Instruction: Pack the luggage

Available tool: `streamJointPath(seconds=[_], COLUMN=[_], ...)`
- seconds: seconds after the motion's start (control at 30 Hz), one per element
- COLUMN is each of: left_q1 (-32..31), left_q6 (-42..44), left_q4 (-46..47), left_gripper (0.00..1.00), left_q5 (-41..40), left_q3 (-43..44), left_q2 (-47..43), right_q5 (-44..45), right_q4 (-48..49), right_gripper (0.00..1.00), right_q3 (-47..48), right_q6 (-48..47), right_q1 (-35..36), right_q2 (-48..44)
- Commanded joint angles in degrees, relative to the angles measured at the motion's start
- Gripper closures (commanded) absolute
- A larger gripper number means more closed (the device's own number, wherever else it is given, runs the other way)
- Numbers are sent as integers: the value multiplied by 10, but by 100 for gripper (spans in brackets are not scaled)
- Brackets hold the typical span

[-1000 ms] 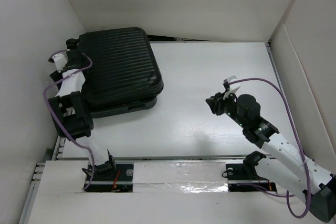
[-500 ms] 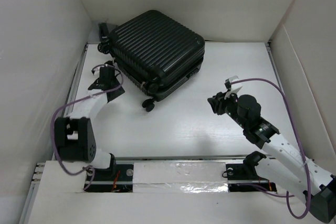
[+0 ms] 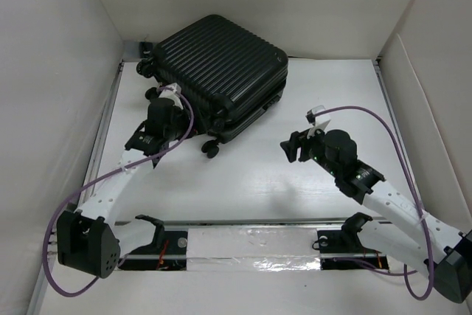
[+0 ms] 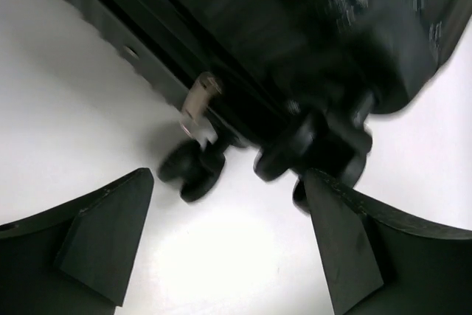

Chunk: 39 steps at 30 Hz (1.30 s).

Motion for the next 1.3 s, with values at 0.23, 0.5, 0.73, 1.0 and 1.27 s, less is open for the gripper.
streamJointPath(seconds=[0.23, 0.5, 0.73, 1.0, 1.27], left_q1=[-47, -47, -47, -47, -47], left_q6=[70, 105, 88, 93, 128], left_q4=[61, 65, 73, 56, 66], left_gripper=[1, 1, 9, 1, 1], left_q5=[80, 148, 144, 188, 147], left_q3=[-10, 34, 5, 36, 85], left_q2=[1, 13, -67, 0, 77], right_q5=[-6, -8, 1, -1, -3], right_q4=[45, 54, 43, 43, 42], right_gripper=[23, 22, 21, 17, 16], right_q3=[28, 29, 18, 10, 10], right_q6=[-2, -5, -7, -5, -6], right_q1=[11, 16, 16, 16, 16], right_q2=[34, 45, 26, 10, 3])
